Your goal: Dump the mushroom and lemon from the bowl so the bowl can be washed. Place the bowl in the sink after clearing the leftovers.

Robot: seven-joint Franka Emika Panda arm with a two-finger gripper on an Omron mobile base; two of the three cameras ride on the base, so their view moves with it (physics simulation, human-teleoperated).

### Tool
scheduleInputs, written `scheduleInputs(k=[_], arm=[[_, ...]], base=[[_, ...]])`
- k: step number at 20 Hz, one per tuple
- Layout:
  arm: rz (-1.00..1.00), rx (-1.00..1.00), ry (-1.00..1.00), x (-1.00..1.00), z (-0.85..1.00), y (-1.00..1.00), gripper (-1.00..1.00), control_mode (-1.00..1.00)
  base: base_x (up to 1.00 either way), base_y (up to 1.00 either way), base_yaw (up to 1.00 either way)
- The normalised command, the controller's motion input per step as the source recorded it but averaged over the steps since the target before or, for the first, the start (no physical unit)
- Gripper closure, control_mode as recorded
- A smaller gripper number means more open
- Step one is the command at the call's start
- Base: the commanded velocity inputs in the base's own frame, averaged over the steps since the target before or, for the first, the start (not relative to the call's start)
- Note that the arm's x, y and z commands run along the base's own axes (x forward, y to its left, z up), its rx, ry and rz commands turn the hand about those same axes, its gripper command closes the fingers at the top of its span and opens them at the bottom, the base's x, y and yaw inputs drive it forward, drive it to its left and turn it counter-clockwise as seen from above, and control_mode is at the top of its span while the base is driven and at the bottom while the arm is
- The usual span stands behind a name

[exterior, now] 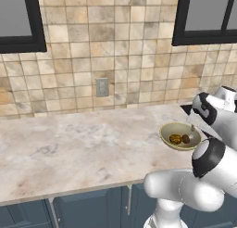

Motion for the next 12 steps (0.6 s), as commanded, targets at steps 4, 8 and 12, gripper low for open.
scheduleInputs(k=[4,8,12], arm=[[-0.15,0.07,0.03,0.15,-0.56,0.03,-1.0,-1.0],[-0.04,0.09,0.0,0.0,-0.52,0.02,-1.0,-1.0],[0.0,0.05,0.0,0.0,-0.49,0.13,-1.0,-1.0]], base=[[0.0,0.0,0.0],[0.0,0.0,0.0],[0.0,0.0,0.0]])
